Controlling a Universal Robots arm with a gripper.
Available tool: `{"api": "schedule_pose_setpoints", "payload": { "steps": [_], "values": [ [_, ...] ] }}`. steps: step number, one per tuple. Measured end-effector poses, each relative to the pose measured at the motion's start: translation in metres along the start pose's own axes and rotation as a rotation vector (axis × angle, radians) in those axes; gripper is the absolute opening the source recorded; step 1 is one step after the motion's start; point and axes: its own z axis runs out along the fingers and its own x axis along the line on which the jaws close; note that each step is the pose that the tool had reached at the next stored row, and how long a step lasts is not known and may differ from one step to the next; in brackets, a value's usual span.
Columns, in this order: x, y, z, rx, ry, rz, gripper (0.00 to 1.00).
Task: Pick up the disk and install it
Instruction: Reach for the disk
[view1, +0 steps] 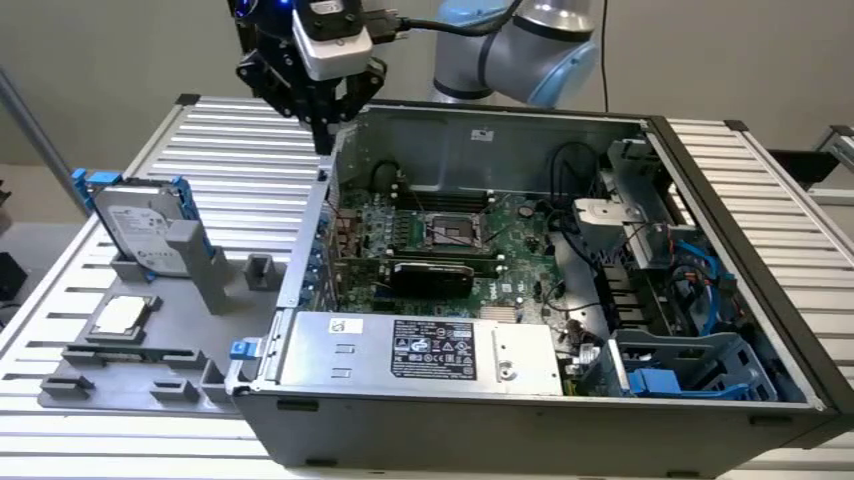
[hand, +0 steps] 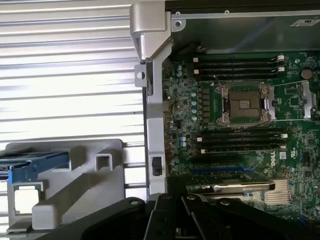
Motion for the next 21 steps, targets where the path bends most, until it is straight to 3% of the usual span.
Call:
{"api": "schedule_pose_setpoints", "payload": {
  "steps": [21],
  "values": [
    [0.096,-0.0016,0.0016,0.0002,0.0,0.0,0.0]
  ]
}}
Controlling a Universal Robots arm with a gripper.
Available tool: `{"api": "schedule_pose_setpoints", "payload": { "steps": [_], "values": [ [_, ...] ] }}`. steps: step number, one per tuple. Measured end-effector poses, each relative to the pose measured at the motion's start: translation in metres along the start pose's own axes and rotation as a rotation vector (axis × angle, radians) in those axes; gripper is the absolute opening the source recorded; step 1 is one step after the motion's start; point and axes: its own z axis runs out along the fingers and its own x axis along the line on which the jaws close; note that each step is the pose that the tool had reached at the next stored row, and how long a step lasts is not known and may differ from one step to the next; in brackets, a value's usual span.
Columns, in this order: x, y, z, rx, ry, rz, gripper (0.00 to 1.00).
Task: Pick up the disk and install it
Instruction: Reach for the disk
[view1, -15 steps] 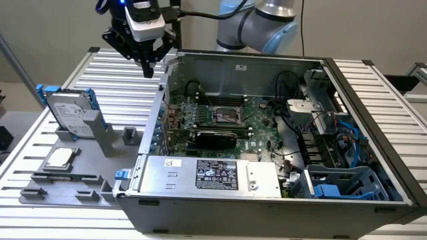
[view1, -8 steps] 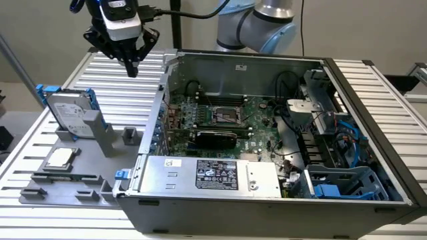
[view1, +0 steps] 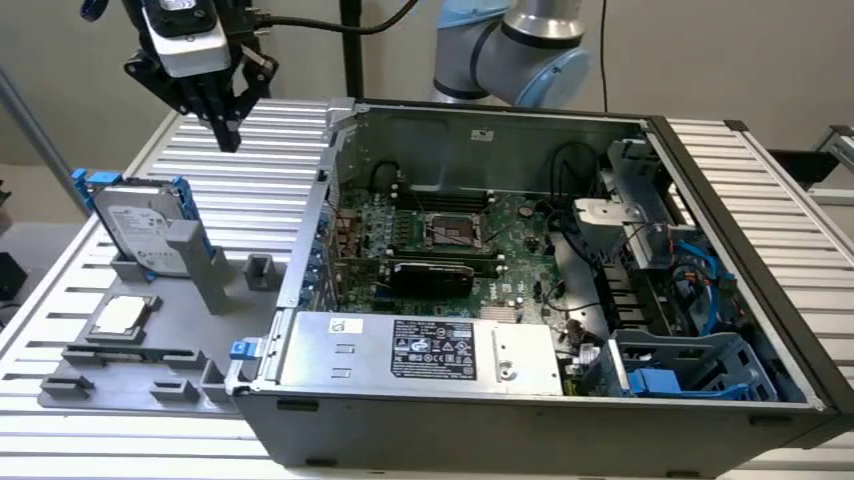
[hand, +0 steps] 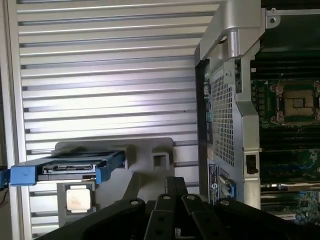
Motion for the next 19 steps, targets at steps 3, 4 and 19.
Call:
{"api": "schedule_pose_setpoints", "payload": {
  "steps": [3,4,19],
  "values": [
    [0.014,0.001,-0.0001,0.0,0.0001,0.0,0.0],
    [0.018,0.0014,-0.0001,0.0,0.0001,0.0,0.0],
    [0.086,0.0063,0.0024,0.0012,0.0041,0.0,0.0]
  ]
}}
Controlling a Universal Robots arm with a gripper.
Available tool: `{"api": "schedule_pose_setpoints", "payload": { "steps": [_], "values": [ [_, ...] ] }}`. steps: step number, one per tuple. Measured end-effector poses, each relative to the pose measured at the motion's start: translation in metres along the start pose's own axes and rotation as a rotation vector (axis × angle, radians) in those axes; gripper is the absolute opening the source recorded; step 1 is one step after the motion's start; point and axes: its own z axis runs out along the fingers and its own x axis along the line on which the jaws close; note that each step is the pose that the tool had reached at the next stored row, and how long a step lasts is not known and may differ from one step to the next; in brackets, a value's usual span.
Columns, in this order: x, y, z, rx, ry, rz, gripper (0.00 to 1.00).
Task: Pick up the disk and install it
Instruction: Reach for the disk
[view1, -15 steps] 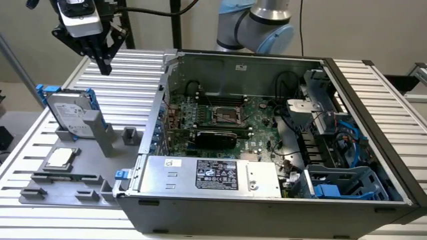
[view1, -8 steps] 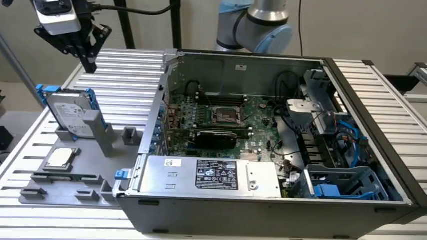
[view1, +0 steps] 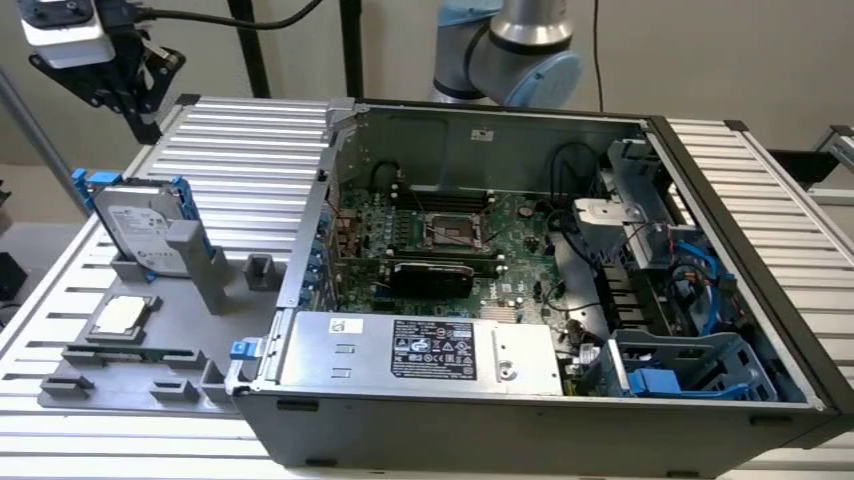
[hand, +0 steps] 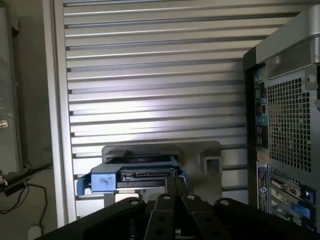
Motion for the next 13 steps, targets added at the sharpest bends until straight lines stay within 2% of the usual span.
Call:
{"api": "schedule_pose_setpoints", "payload": {
  "steps": [13],
  "values": [
    [0.05,-0.0008,0.0069,0.0036,0.0156,-0.003,0.0]
  ]
}}
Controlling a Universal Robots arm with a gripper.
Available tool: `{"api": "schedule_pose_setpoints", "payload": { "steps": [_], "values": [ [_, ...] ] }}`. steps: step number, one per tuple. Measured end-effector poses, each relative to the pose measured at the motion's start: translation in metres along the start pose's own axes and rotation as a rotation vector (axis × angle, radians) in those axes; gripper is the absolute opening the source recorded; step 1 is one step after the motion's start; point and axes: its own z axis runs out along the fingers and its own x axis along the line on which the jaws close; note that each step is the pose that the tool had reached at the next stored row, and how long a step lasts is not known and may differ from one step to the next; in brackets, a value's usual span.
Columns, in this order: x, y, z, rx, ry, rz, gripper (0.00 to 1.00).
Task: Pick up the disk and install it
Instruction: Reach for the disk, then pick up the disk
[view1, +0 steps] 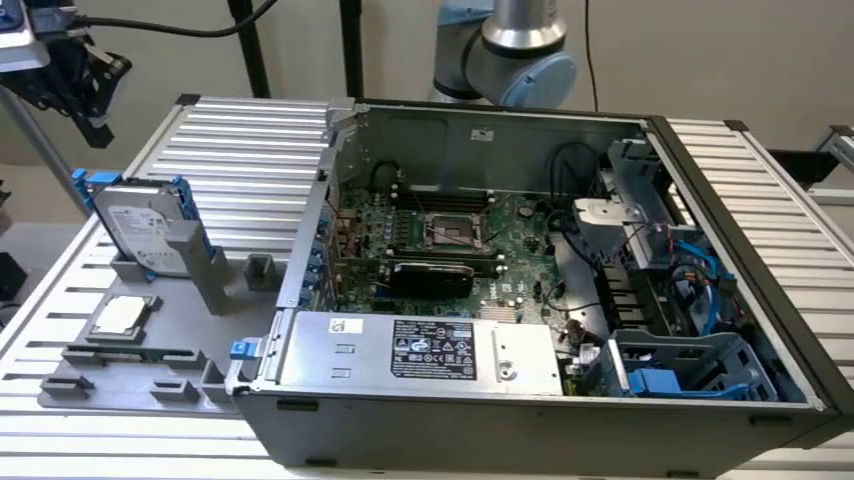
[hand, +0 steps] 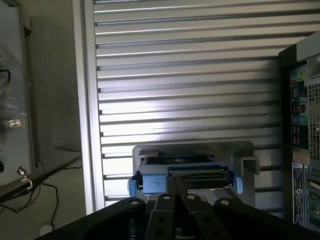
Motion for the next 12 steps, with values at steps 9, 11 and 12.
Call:
{"api": "schedule_pose_setpoints", "payload": {
  "steps": [9,11,12],
  "values": [
    [0.015,-0.0011,0.0037,0.0093,0.0038,-0.017,0.0],
    [0.015,-0.001,0.0037,0.0093,0.0039,-0.017,0.0],
    [0.015,-0.001,0.0037,0.0094,0.0039,-0.017,0.0]
  ]
}}
